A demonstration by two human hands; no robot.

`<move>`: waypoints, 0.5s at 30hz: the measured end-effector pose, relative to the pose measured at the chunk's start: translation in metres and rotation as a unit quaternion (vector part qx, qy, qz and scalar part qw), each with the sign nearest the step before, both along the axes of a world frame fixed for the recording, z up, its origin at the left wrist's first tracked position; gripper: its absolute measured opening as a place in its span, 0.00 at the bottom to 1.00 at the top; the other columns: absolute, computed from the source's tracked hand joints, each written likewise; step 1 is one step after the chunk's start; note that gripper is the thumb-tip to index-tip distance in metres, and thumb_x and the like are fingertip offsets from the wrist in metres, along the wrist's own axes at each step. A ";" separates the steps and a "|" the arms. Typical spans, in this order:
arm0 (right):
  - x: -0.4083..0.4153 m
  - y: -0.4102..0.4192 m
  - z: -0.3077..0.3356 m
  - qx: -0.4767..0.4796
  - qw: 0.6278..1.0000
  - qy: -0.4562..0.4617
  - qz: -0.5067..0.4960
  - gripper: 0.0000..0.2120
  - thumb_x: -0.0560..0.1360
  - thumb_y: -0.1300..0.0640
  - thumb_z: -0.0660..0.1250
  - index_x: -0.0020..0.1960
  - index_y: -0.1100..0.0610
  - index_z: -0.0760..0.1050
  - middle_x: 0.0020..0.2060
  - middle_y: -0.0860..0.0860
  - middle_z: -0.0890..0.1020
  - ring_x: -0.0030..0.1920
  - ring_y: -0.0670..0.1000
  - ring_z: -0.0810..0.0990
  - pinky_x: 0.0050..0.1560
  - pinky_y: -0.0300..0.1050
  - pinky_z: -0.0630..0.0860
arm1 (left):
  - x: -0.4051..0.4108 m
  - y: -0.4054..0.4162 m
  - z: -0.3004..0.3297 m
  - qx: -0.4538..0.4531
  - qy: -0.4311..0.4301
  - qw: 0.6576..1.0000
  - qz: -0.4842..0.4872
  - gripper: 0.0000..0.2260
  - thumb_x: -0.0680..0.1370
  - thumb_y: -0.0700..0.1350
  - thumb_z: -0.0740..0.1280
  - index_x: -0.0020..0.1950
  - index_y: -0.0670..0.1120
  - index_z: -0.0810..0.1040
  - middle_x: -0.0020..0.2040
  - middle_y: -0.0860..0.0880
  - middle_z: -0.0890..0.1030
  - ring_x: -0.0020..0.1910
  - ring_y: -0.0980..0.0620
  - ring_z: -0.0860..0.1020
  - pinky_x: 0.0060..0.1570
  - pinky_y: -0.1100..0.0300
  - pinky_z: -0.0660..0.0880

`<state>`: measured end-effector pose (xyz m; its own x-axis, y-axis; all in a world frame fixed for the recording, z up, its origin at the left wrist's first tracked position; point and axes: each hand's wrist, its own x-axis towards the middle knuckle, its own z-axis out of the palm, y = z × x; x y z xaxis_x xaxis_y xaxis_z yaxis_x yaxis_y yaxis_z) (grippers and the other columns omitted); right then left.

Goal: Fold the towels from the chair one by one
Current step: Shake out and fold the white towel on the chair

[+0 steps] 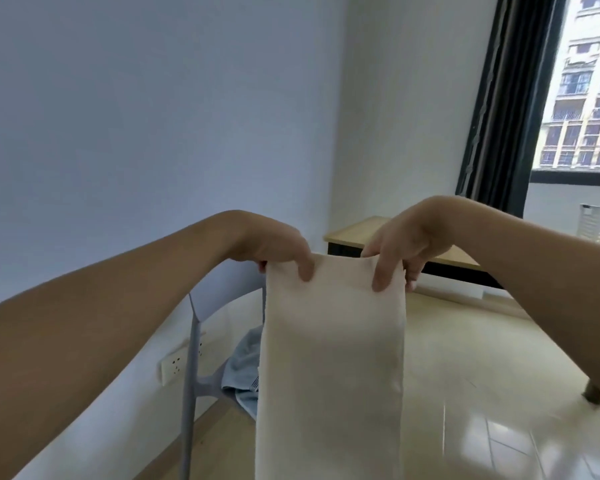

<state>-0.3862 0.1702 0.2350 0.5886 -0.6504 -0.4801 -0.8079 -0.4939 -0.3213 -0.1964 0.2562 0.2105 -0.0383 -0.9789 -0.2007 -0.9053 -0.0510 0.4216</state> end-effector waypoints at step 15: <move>0.015 -0.052 -0.076 -0.297 0.925 -0.237 -0.013 0.10 0.72 0.59 0.66 0.38 0.52 0.66 0.36 0.49 0.72 0.36 0.50 0.69 0.33 0.41 0.63 | 0.028 -0.055 -0.042 -0.281 -0.137 0.949 0.033 0.10 0.72 0.42 0.63 0.33 0.47 0.63 0.32 0.50 0.68 0.31 0.50 0.64 0.31 0.58 0.60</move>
